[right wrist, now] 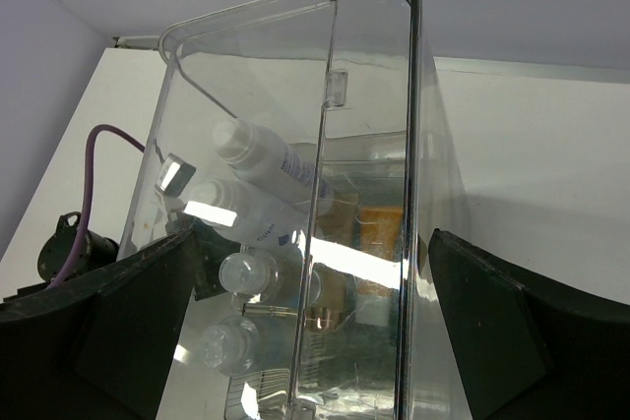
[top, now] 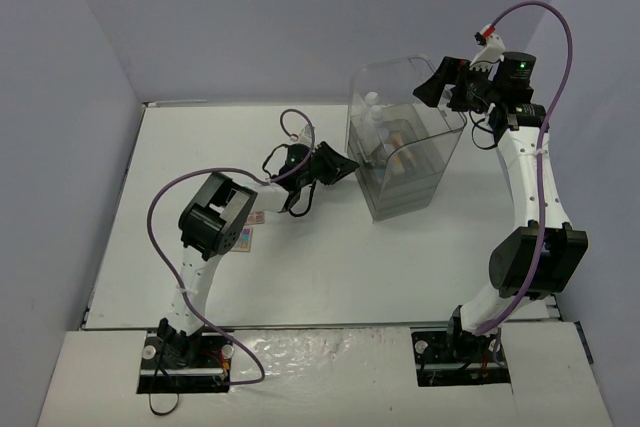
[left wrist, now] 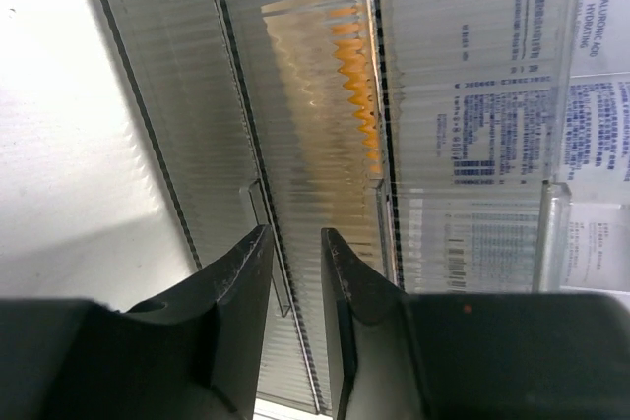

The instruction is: Organize the makeup

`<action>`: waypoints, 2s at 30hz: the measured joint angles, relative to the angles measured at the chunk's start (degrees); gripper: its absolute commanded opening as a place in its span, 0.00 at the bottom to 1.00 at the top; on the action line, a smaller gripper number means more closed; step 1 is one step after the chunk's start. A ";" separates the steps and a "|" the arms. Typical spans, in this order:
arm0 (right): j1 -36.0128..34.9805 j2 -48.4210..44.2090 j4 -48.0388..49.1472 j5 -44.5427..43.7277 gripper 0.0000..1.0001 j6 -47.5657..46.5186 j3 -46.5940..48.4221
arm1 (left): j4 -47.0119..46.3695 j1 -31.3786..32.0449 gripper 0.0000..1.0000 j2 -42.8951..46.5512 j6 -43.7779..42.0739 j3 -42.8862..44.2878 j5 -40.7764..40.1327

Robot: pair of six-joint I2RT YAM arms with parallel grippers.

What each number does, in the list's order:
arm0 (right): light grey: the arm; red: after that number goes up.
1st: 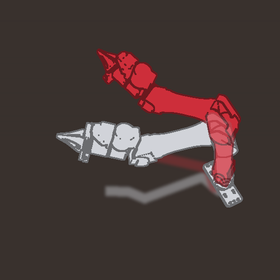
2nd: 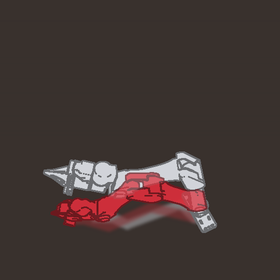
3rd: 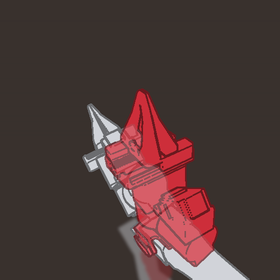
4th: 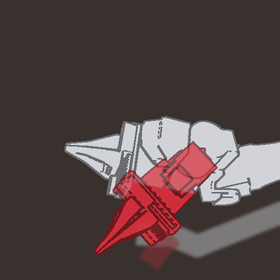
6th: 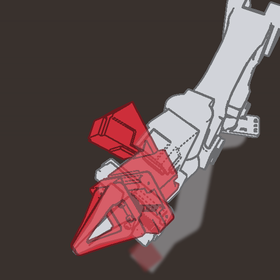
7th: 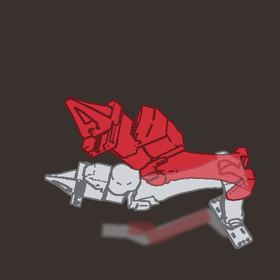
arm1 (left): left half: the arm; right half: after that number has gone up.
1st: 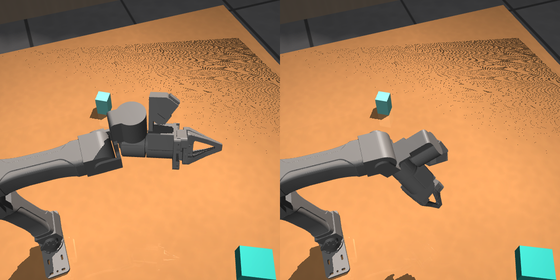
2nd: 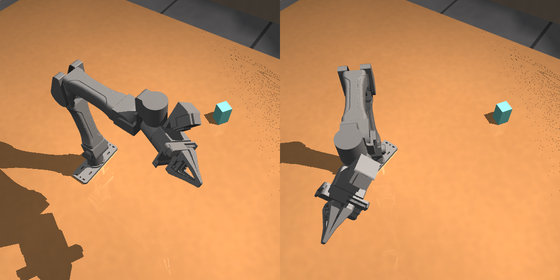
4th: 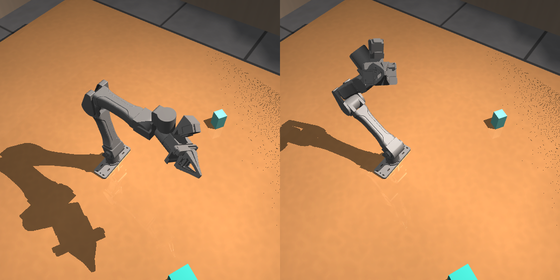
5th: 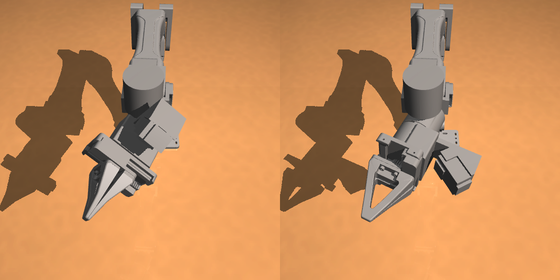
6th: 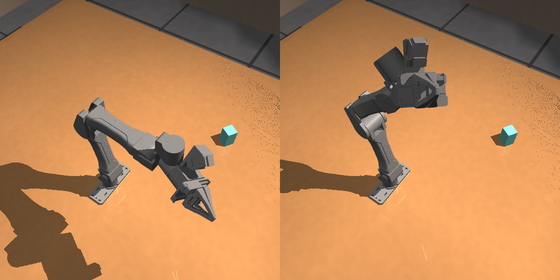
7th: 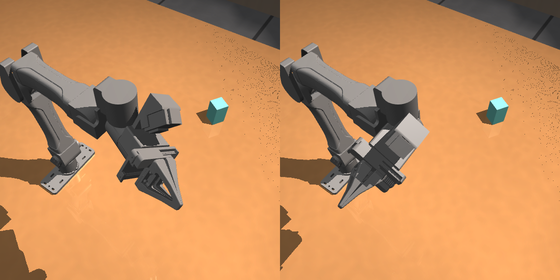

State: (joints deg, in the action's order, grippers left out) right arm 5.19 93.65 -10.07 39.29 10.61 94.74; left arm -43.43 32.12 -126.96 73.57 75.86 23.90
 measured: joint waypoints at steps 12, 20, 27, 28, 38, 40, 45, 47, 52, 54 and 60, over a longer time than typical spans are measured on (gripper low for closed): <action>0.00 0.00 0.00 0.00 0.99 -0.02 0.00 | -6.37 -0.27 0.23 -3.41 0.68 -1.08 0.43; 0.00 0.00 0.00 0.00 0.99 -0.02 0.00 | -10.36 -0.37 0.23 -5.04 1.62 -1.53 2.06; 0.00 0.00 0.00 0.00 0.99 -0.02 0.00 | -13.29 -0.35 0.23 -7.18 2.42 -0.90 3.47; 0.00 0.00 0.00 0.00 0.99 -0.02 0.00 | -13.69 -0.35 0.23 -7.41 2.61 -0.78 3.66; 0.00 0.00 0.03 0.00 0.98 -0.03 -0.03 | -15.19 -0.62 0.23 -8.26 3.42 -0.01 4.65; 0.00 0.00 0.04 0.00 0.98 -0.04 -0.04 | -15.24 -0.63 0.23 -8.26 3.44 0.09 4.84; 0.00 0.00 0.04 -0.03 0.98 -0.07 -0.04 | -15.58 -0.63 0.20 -8.33 3.72 0.12 4.88; 0.00 0.00 0.06 -0.04 0.98 -0.08 -0.04 | -16.00 -0.63 0.19 -8.61 4.02 0.29 4.99; 0.02 0.00 0.22 -0.71 0.98 -0.25 -0.04 | -17.46 -0.66 0.13 -9.97 4.86 1.58 5.23; 0.02 0.00 0.26 -0.92 0.97 -0.26 -0.04 | -17.99 -0.66 0.11 -10.34 5.13 1.88 5.32; 0.00 0.00 0.35 -1.21 0.95 -0.24 -0.07 | -19.16 -0.66 0.01 -11.03 6.27 2.14 5.40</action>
State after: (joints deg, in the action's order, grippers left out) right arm 5.19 93.65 -9.71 38.08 10.37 94.67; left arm -62.59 31.46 -137.99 79.84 78.00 29.30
